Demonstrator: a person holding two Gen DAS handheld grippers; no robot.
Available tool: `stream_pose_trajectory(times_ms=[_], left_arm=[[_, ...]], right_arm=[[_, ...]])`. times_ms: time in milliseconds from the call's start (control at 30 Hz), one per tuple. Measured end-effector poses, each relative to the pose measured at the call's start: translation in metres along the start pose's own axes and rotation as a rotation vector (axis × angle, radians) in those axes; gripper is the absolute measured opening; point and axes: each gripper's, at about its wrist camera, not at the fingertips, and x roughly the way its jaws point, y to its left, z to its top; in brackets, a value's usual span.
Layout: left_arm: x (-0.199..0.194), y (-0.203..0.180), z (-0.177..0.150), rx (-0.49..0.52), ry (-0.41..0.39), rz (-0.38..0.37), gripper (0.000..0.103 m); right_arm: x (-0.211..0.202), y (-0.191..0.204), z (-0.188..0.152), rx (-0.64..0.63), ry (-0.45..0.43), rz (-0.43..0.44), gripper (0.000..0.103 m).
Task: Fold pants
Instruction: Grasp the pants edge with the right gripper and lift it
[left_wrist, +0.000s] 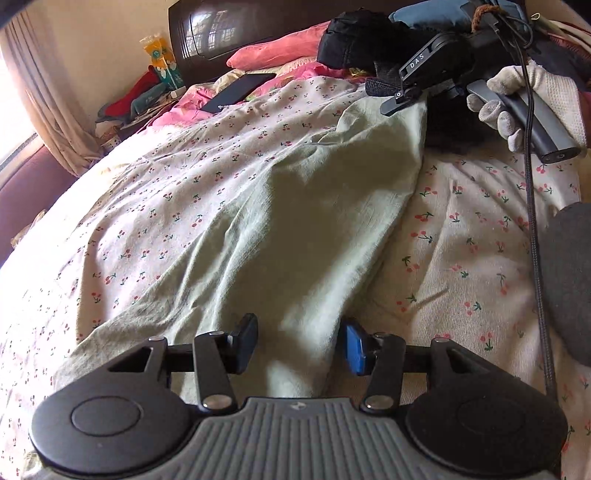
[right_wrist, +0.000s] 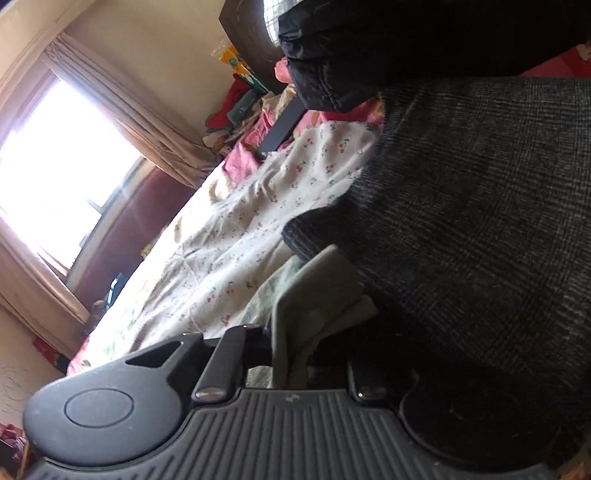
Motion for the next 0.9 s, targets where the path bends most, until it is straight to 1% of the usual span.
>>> stream_pose_trajectory(times_ms=[33, 67, 100, 133, 167, 267, 367, 433, 467, 567, 633, 667, 767, 833, 900], left_arm=[[-0.001, -0.001, -0.002, -0.003, -0.003, -0.005, 0.062], [-0.002, -0.002, -0.003, -0.01, -0.003, -0.012, 0.062], [-0.002, -0.002, -0.005, -0.019, -0.003, -0.018, 0.062], [-0.002, -0.002, -0.006, -0.025, -0.003, -0.019, 0.062], [-0.002, -0.002, -0.006, -0.029, -0.003, -0.018, 0.062], [-0.006, -0.004, -0.004, -0.031, -0.002, -0.008, 0.062], [-0.01, -0.005, -0.006, -0.021, -0.003, -0.007, 0.062], [-0.008, -0.006, -0.006, -0.017, 0.003, 0.0, 0.062], [-0.009, -0.006, -0.006, -0.014, 0.003, 0.005, 0.062], [-0.013, -0.004, -0.006, -0.013, -0.021, 0.001, 0.062], [-0.01, -0.002, -0.007, -0.029, -0.025, -0.004, 0.062], [-0.007, -0.001, -0.007, -0.038, -0.023, -0.005, 0.062], [-0.003, 0.0, -0.006, -0.068, -0.021, -0.009, 0.062], [-0.004, -0.002, -0.004, -0.074, -0.026, -0.012, 0.062], [-0.005, -0.003, -0.004, -0.073, -0.028, -0.003, 0.062]], right_arm=[[-0.005, -0.002, -0.001, -0.011, 0.015, -0.001, 0.02], [-0.015, -0.002, -0.004, -0.033, 0.019, 0.015, 0.029], [-0.023, 0.0, -0.005, -0.056, 0.008, 0.018, 0.036], [-0.028, 0.001, -0.005, -0.069, -0.009, 0.032, 0.049], [-0.028, 0.001, -0.005, -0.068, -0.015, 0.058, 0.057], [-0.017, 0.002, -0.005, -0.002, 0.007, 0.078, 0.059], [-0.008, -0.001, -0.014, 0.046, 0.011, 0.111, 0.059], [0.001, -0.002, -0.021, 0.062, 0.028, 0.112, 0.059], [0.003, -0.004, -0.025, 0.085, 0.036, 0.097, 0.058], [-0.01, -0.014, -0.033, 0.139, 0.015, 0.085, 0.059], [-0.019, -0.021, -0.038, 0.155, 0.013, 0.068, 0.061], [-0.02, -0.024, -0.039, 0.164, 0.016, 0.068, 0.06], [-0.008, -0.028, -0.04, 0.182, 0.014, 0.085, 0.06], [0.005, -0.026, -0.037, 0.19, -0.005, 0.103, 0.064], [0.016, -0.024, -0.037, 0.215, -0.036, 0.097, 0.064]])
